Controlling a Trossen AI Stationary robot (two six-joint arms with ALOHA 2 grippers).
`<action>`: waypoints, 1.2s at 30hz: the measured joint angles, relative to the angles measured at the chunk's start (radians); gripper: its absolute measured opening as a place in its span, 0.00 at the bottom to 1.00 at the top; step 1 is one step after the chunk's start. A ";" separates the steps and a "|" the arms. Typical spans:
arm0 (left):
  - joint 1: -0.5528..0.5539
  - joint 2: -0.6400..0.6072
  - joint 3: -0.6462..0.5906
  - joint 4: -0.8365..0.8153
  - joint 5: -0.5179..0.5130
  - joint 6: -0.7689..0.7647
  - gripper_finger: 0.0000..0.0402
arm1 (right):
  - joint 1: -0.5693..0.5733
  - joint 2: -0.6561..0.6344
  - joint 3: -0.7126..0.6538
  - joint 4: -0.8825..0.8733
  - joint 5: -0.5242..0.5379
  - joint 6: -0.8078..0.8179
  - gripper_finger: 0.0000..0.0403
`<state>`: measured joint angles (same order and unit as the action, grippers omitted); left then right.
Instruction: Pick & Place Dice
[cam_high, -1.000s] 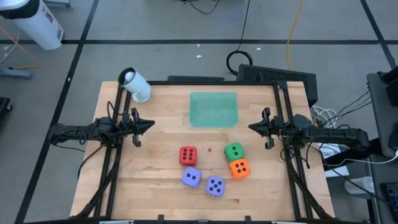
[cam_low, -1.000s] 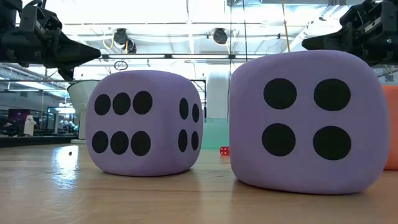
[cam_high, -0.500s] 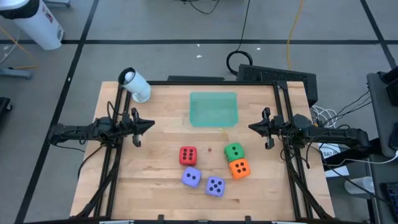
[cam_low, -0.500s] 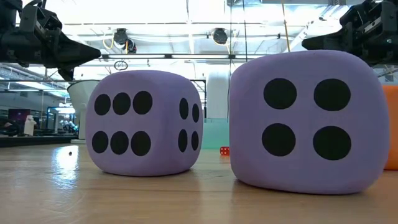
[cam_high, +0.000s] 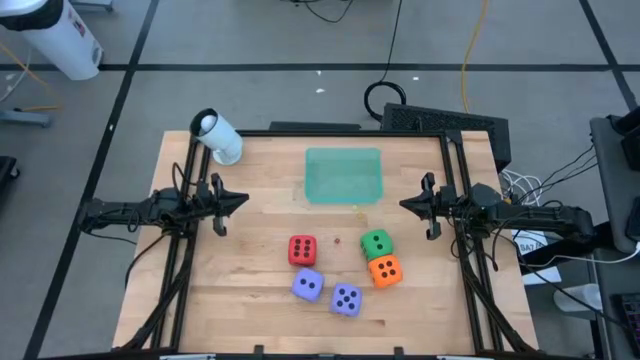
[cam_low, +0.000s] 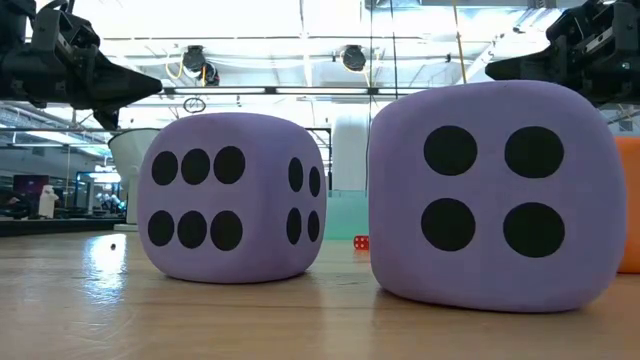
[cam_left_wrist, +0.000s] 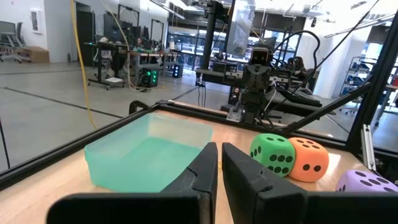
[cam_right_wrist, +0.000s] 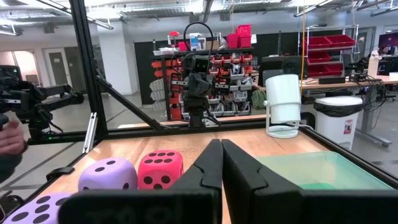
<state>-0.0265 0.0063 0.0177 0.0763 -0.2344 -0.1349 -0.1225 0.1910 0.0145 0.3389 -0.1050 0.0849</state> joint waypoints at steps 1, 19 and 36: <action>0.000 0.000 0.000 0.005 0.000 0.000 0.08 | 0.000 0.000 0.000 0.000 0.002 0.000 0.00; 0.000 0.000 0.000 0.050 -0.103 0.248 0.08 | 0.000 0.000 0.000 0.069 0.026 -0.150 0.00; 0.000 0.008 0.012 -0.017 -0.152 0.104 0.08 | 0.000 0.012 -0.001 0.311 0.027 -0.273 0.00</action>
<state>-0.0265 0.0147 0.0300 0.0597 -0.3868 -0.0305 -0.1224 0.2034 0.0139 0.6502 -0.0782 -0.1877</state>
